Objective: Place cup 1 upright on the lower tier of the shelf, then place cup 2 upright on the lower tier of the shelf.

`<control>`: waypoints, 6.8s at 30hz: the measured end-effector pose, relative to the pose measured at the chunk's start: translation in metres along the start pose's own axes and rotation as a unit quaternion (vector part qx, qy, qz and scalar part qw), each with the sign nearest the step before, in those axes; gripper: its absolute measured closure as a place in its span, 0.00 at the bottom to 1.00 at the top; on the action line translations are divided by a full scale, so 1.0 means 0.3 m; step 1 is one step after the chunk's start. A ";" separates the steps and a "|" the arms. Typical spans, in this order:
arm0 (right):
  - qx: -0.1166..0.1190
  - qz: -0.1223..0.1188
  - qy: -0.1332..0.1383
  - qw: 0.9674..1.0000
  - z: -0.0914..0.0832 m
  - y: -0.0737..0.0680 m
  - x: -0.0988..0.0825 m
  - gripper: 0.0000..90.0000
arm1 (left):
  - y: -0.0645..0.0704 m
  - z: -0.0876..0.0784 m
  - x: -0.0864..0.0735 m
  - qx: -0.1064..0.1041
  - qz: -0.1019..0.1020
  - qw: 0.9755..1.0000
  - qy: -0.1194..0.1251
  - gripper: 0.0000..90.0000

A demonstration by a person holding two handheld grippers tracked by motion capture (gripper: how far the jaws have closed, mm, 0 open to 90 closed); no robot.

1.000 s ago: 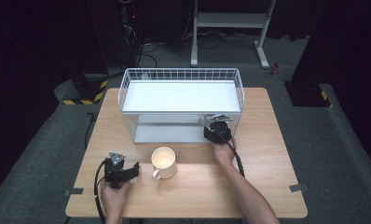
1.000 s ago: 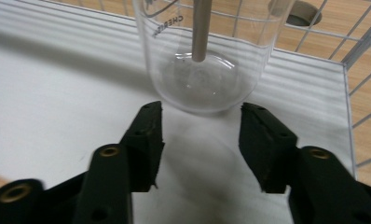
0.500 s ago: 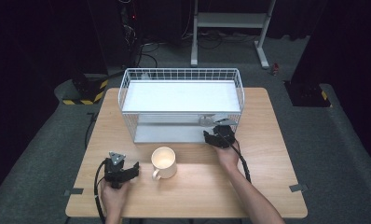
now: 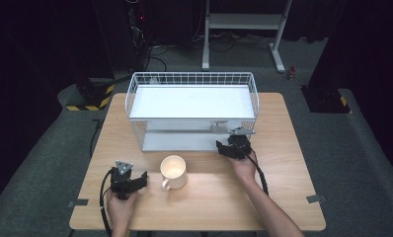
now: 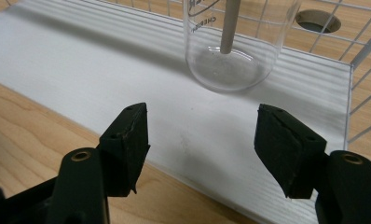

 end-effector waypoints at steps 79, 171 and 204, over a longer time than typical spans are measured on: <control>0.041 0.027 0.064 0.997 -0.295 0.134 -0.155 0.39 | 0.000 0.001 0.001 0.001 -0.002 1.000 -0.001 0.25; -0.083 0.050 -0.047 0.994 -0.348 0.359 -0.480 0.32 | 0.056 -0.018 0.019 -0.054 0.021 0.998 0.012 0.13; -0.080 0.050 -0.050 0.994 -0.345 0.356 -0.479 0.29 | 0.149 -0.210 -0.068 -0.122 0.036 0.991 0.035 0.08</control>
Point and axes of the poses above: each handheld gripper's, and its own axes: z roughly forward along the jaws, x roughly out of its top, y roughly to its right, the point moved 8 cm from there along z, roughly forward along the jaws, and after that the axes turned 4 degrees about -y, right-handed, at the moved point
